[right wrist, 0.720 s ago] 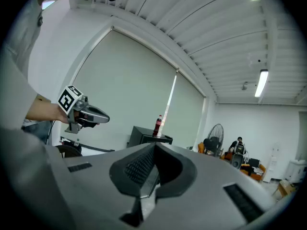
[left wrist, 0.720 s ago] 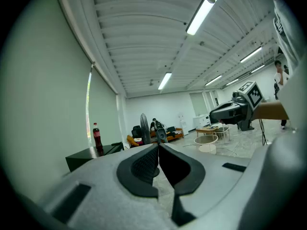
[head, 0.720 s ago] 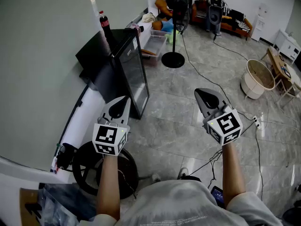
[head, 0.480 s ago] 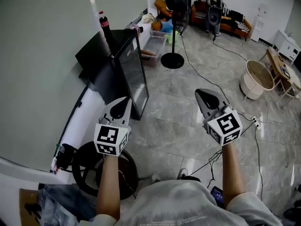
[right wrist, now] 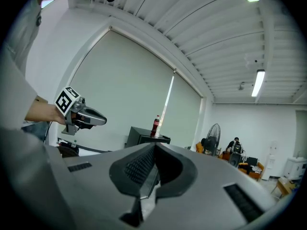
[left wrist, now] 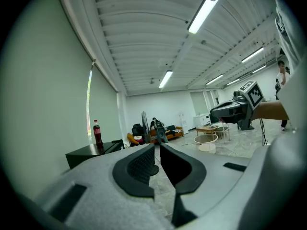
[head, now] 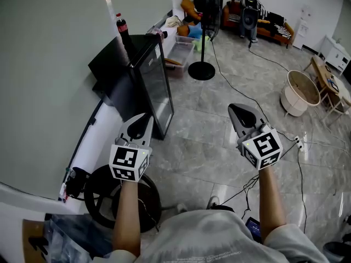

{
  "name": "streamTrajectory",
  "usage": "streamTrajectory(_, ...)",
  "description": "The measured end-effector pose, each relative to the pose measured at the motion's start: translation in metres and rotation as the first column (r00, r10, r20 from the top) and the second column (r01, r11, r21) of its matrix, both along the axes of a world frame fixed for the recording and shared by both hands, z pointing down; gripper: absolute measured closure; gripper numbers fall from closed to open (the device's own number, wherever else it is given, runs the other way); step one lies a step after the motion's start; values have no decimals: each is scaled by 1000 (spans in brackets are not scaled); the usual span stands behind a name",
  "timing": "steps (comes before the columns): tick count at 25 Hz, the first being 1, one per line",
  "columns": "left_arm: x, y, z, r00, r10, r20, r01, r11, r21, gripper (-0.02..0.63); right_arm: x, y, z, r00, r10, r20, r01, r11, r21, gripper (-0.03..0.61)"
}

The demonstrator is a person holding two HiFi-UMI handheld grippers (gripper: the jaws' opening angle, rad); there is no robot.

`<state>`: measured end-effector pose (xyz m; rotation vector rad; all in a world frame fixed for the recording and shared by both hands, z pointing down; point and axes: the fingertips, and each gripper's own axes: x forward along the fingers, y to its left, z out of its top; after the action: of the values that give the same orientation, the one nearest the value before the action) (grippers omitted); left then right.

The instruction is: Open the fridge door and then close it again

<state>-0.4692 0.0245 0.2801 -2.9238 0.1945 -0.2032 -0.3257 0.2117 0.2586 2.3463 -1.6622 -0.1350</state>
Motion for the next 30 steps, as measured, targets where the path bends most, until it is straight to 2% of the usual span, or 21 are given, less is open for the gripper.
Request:
streamTrajectory(2,1,1,3,1000,7,-2,-7,1000,-6,598,1,0,2,1000,-4,6,4,1000,5,580)
streamTrajectory(3,3,2,3,1000,14,-2,-14,1000,-9,569,1,0,4,1000,-13,15,13,1000,8,554)
streamTrajectory(4,5,5,4,1000,25,-4,-25,1000,-12,506,1,0,5,999,-27,29,27,1000,9,499)
streamTrajectory(6,9,11,3,999,52,-14,-52,999,-14,442,1,0,7,997,-56,46,56,998,10,416)
streamTrajectory(10,21,23,2,996,81,-22,-81,997,5,334,8,4,11,995,-93,41,93,996,-2,321)
streamTrajectory(12,29,27,4,997,73,-22,-73,997,9,314,17,10,12,994,-101,43,101,995,5,287)
streamTrajectory(14,36,32,5,998,64,-25,-64,998,-3,310,30,19,14,995,-92,47,91,996,13,267)
streamTrajectory(19,58,48,13,999,44,-17,-44,999,-22,308,69,43,21,996,-73,51,73,997,9,262)
streamTrajectory(26,88,67,29,999,-48,-6,47,998,-49,308,122,71,35,993,-110,34,111,994,-22,262)
streamTrajectory(30,108,62,36,996,-93,-2,93,992,-81,310,150,67,43,990,-136,42,138,989,-44,262)
